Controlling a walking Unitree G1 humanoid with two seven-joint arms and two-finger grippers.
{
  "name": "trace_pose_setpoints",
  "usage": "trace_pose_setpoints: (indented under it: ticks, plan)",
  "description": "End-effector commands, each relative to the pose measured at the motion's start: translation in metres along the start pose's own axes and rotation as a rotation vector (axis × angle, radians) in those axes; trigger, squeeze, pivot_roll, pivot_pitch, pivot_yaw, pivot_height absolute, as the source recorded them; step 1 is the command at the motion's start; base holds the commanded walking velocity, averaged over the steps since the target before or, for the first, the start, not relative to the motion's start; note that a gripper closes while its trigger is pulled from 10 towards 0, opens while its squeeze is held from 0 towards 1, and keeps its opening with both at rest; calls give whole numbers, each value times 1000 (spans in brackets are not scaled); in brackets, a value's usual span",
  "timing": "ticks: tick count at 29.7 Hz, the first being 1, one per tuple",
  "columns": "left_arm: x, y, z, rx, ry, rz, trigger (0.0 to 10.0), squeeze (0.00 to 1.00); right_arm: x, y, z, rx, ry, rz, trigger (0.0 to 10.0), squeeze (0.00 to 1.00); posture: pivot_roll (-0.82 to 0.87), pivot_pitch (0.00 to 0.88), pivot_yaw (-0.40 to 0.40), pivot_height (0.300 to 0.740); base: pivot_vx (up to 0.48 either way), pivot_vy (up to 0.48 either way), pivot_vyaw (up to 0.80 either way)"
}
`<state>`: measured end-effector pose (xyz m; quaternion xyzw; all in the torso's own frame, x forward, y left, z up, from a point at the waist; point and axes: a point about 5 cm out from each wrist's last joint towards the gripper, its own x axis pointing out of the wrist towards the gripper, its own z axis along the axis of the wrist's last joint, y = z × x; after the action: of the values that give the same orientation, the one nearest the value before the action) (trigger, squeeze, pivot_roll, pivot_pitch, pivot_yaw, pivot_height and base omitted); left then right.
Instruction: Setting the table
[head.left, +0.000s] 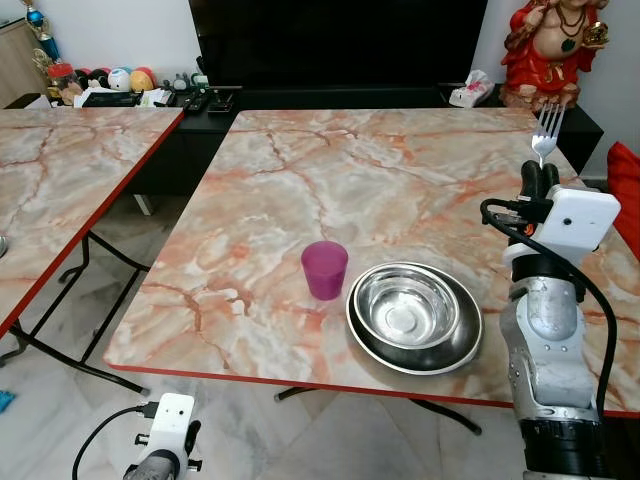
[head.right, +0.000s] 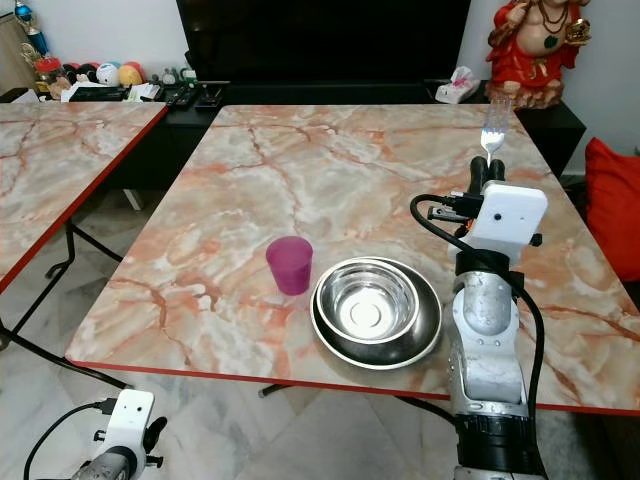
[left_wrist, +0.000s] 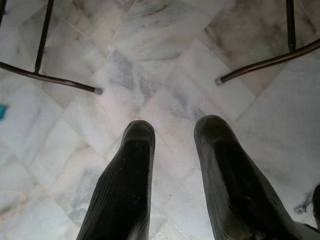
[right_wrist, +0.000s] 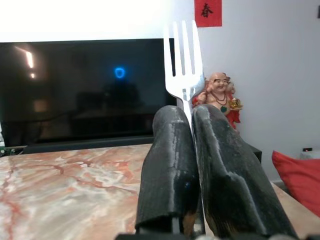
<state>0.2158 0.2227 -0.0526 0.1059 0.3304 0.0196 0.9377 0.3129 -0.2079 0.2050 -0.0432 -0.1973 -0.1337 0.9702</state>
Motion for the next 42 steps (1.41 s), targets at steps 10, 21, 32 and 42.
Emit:
trace_pose_setpoints:
  ticks: [10, 21, 32, 42]
  plan:
    - [-2, -1, -6, 13, 24, -16, 10000, 0, 5, -5, 4, -50, 7, -16, 10000, 0, -14, 0, 43, 740, 0, 0, -434]
    - [-1, -2, -6, 13, 29, -29, 10000, 0, 25, -56, -10, -210, 240, -29, 10000, 0, -32, 0, 59, 740, 0, 0, 0]
    - [-1, -2, -4, 17, 28, -32, 10000, 0, 13, -86, -36, -188, 528, 41, 10000, 0, -45, 5, 62, 740, 0, 0, 0]
    - [-1, -3, -5, 14, 33, -36, 10000, 0, -7, -91, -74, -71, 721, 71, 10000, 0, -41, 19, 62, 740, 0, 0, 0]
